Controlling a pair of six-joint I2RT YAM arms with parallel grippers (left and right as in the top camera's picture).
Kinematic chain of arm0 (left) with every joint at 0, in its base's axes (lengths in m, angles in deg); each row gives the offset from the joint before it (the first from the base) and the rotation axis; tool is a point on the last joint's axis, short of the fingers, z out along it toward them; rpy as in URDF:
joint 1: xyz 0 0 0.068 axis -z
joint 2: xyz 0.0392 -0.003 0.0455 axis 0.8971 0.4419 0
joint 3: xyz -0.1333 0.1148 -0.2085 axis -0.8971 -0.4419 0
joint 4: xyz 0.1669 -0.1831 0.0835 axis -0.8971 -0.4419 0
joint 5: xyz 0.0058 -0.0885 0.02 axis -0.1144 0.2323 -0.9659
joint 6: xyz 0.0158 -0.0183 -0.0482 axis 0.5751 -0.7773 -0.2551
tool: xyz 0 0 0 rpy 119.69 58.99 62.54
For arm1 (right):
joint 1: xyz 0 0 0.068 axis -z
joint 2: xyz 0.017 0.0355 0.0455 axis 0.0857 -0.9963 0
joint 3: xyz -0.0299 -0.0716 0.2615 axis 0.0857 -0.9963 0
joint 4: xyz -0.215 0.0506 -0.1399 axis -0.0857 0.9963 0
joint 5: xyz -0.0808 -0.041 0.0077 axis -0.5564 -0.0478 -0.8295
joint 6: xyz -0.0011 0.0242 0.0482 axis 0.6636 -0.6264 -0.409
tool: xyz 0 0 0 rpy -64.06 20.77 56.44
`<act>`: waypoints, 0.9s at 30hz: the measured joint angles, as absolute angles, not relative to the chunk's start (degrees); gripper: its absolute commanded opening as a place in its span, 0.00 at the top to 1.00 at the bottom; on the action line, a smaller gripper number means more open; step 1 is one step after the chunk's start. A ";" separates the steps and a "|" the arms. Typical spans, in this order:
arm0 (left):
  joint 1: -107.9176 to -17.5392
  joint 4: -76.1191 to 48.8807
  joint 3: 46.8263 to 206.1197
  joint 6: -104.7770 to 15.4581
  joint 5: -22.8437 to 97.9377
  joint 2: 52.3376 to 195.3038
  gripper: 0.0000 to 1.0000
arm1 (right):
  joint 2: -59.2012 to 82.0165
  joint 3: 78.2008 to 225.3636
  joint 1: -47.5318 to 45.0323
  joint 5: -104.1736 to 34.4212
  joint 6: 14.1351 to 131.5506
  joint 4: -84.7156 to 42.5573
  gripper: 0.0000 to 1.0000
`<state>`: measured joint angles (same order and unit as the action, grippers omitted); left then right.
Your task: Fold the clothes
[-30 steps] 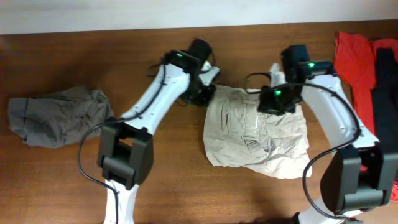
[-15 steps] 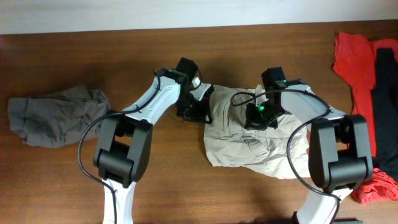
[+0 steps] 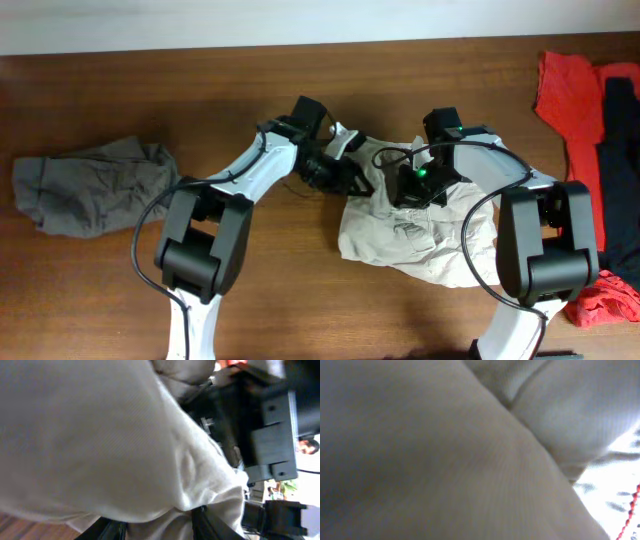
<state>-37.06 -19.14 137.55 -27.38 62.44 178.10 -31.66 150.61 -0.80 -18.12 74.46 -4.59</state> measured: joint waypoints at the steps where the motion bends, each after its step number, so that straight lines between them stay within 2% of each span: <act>1: -36.86 -18.96 137.55 -27.36 62.88 178.10 0.73 | -31.66 150.61 -0.80 -18.12 74.48 -4.59 0.96; 4: -36.36 -18.64 137.55 -27.45 63.58 178.10 0.85 | -31.68 150.61 -0.80 -18.12 74.46 -4.59 0.96; 6: -36.25 -18.57 137.55 -27.53 63.82 178.10 0.83 | -31.68 150.61 -0.80 -18.12 74.46 -4.59 0.96; 8: -36.25 -19.01 137.55 -27.58 63.97 178.10 0.68 | -31.68 150.61 -0.80 -18.12 74.48 -4.59 0.96; 14: -39.29 -26.07 137.55 -27.45 63.64 178.10 0.45 | -31.81 150.72 -0.80 -17.95 74.48 -4.35 0.96; 15: -40.38 -27.01 137.55 -27.45 63.62 178.10 0.38 | -31.84 150.72 -0.80 -17.95 74.46 -4.33 0.96; 16: -41.60 -27.47 137.55 -27.23 63.80 178.10 0.27 | -31.88 150.77 -0.80 -17.93 74.48 -4.28 0.96; 20: -46.63 -27.88 137.55 -26.62 66.40 178.10 0.01 | -31.90 150.81 -0.80 -17.93 74.46 -4.26 0.96; 27: -44.71 -27.40 137.55 -25.17 67.49 178.10 0.01 | -31.90 150.81 -0.80 -17.93 74.44 -4.26 0.96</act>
